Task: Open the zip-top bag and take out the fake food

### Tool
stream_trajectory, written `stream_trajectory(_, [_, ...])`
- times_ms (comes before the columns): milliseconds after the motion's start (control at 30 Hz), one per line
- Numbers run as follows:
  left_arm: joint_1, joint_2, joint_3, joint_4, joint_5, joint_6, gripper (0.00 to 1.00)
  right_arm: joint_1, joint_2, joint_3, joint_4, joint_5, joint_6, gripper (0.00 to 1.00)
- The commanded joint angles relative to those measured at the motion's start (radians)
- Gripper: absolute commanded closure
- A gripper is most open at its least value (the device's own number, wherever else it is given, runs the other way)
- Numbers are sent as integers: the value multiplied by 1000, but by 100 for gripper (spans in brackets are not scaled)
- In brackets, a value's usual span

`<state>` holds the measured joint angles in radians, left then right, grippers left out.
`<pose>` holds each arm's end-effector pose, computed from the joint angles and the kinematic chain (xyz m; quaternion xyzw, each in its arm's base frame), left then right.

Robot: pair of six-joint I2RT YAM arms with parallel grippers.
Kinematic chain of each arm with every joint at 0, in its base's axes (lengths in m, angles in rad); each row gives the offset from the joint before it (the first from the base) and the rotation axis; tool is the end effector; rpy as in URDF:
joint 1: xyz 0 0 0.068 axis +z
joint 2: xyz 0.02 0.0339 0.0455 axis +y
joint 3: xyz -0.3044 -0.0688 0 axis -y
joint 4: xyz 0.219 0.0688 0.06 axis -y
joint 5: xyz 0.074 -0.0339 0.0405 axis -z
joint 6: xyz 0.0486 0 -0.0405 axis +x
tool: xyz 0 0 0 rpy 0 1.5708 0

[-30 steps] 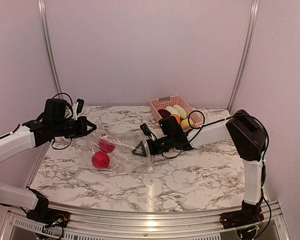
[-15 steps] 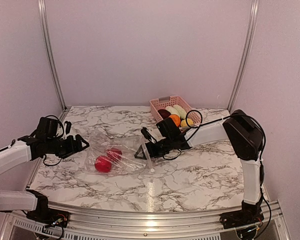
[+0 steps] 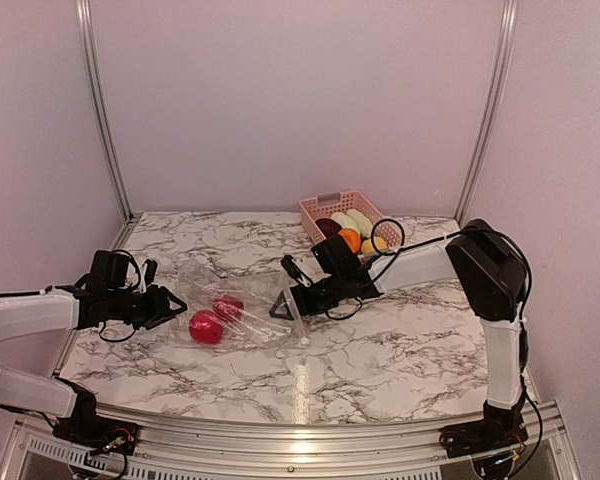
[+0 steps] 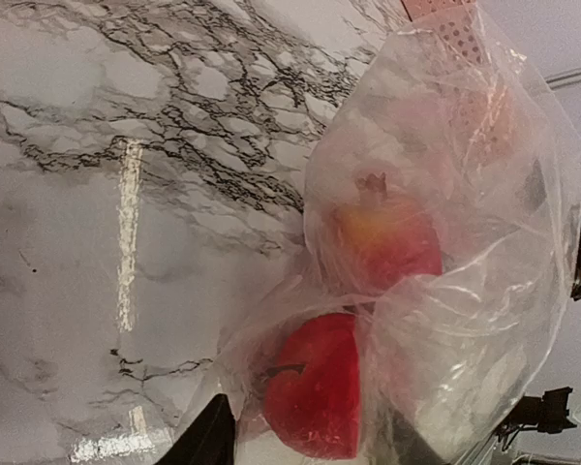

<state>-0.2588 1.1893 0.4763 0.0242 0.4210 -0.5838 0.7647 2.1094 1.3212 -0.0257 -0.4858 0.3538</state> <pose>0.1911 -0.0711 0.2229 -0.0551 0.8871 -0.3431 0.3036 0.3115 0.3303 0.1768 -0.2710 0.8649 0.3797 0.1854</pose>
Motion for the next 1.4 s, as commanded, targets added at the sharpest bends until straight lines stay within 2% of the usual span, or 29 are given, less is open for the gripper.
stream_trajectory(0, [-18,14,80,38,97,11,79,7,18,21,-67,44,-5,15])
stream_trajectory(33, [-20,-6,103,17,110,12,93,6,18,23,-72,49,-6,15])
stream_trajectory(67, [-19,-46,126,-6,121,12,100,5,18,24,-79,58,-5,14])
stream_trajectory(200, [-22,-163,222,-137,136,24,100,-1,25,30,-114,105,-4,13])
stream_trajectory(333, [-25,-143,224,-233,120,36,100,-9,21,25,-110,104,3,12])
stream_trajectory(533, [-25,-125,138,-208,46,-7,100,-8,-34,-20,12,3,-11,11])
stream_trajectory(600, [-28,-94,123,-182,48,-29,100,-2,-54,-30,69,-28,-19,6])
stream_trajectory(800, [-66,-55,98,-88,61,-68,100,35,-49,37,60,-24,-20,4])
stream_trajectory(1367, [-115,5,79,-13,59,-92,100,128,144,365,-285,253,-44,1])
